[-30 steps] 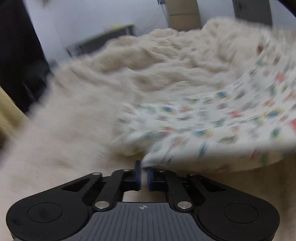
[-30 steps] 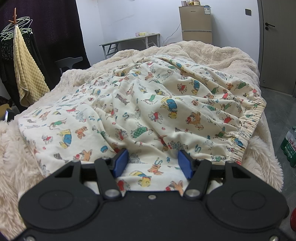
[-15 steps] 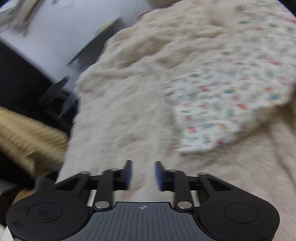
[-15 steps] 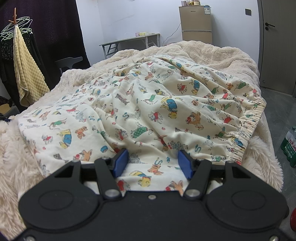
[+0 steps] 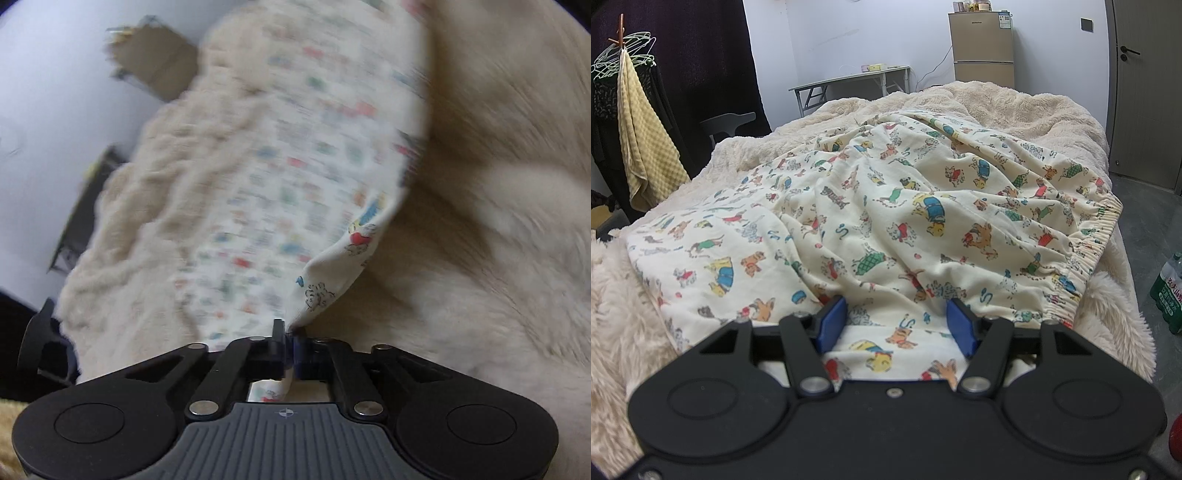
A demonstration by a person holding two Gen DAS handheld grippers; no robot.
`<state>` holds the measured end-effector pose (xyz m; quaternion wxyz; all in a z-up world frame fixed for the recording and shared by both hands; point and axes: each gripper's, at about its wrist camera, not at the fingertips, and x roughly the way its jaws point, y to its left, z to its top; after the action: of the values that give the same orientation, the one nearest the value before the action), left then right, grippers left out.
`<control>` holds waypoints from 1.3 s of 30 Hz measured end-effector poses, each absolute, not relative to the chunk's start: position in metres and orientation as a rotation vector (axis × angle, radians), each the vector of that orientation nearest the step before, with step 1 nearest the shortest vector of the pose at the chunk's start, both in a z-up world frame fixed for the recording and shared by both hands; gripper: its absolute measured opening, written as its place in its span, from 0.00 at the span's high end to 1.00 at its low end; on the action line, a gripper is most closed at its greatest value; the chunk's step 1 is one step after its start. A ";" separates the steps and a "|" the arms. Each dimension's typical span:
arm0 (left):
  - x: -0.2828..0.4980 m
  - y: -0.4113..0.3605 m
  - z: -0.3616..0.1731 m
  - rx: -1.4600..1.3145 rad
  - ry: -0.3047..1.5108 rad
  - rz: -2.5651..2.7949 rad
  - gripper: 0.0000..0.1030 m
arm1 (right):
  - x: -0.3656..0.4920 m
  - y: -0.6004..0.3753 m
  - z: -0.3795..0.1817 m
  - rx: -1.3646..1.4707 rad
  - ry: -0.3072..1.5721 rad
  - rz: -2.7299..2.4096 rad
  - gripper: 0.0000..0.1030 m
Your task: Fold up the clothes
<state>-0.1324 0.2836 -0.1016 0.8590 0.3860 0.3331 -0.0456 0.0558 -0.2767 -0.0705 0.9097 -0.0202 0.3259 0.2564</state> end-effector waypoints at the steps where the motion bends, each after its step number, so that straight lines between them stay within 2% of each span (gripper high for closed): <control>1: -0.134 0.291 -0.094 0.777 0.668 -0.071 0.98 | 0.055 -0.277 -0.070 -0.047 0.670 0.532 0.43; 4: -0.147 0.312 -0.071 0.689 0.619 -0.023 0.97 | 0.047 -0.291 -0.051 -0.079 0.623 0.580 0.43; 6: -0.151 0.312 -0.071 0.716 0.657 -0.019 0.91 | 0.040 -0.301 -0.040 -0.078 0.595 0.603 0.42; 8: -0.153 0.305 -0.072 0.761 0.685 -0.026 0.71 | 0.021 -0.321 -0.019 -0.095 0.538 0.667 0.35; 9: -0.154 0.302 -0.071 0.762 0.683 -0.039 0.69 | 0.013 -0.331 -0.009 -0.105 0.513 0.695 0.33; 10: -0.154 0.297 -0.068 0.755 0.674 -0.065 0.68 | 0.008 -0.333 -0.006 -0.124 0.502 0.705 0.30; 15: -0.160 0.266 -0.052 0.713 0.602 -0.278 0.60 | -0.035 -0.342 -0.003 -0.405 0.435 0.724 0.30; 18: -0.161 0.243 -0.053 0.707 0.584 -0.393 0.56 | -0.047 -0.339 -0.016 -0.539 0.465 0.724 0.30; 23: -0.156 0.204 -0.064 0.726 0.522 -0.500 0.50 | -0.039 -0.325 -0.041 -0.604 0.532 0.719 0.30; 28: -0.143 0.171 -0.076 0.824 0.423 -0.413 0.51 | -0.037 -0.298 -0.064 -0.693 0.434 0.751 0.30; 31: -0.142 0.167 -0.076 0.857 0.393 -0.364 0.63 | -0.037 -0.297 -0.061 -0.694 0.355 0.729 0.32; 33: -0.142 0.168 -0.075 0.888 0.380 -0.327 0.68 | -0.036 -0.299 -0.057 -0.677 0.332 0.724 0.41; 35: -0.142 0.173 -0.069 0.900 0.359 -0.277 0.73 | -0.036 -0.304 -0.052 -0.660 0.314 0.725 0.54; 37: -0.141 0.177 -0.060 0.885 0.345 -0.246 0.79 | -0.035 -0.307 -0.049 -0.643 0.311 0.724 0.54; 39: -0.142 0.175 -0.054 0.875 0.334 -0.242 0.79 | -0.033 -0.308 -0.048 -0.630 0.312 0.731 0.53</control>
<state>-0.1419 0.1749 -0.0540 0.8853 0.4207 0.1605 -0.1162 -0.0333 -0.3077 -0.0477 0.8742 -0.3015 0.1493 0.3502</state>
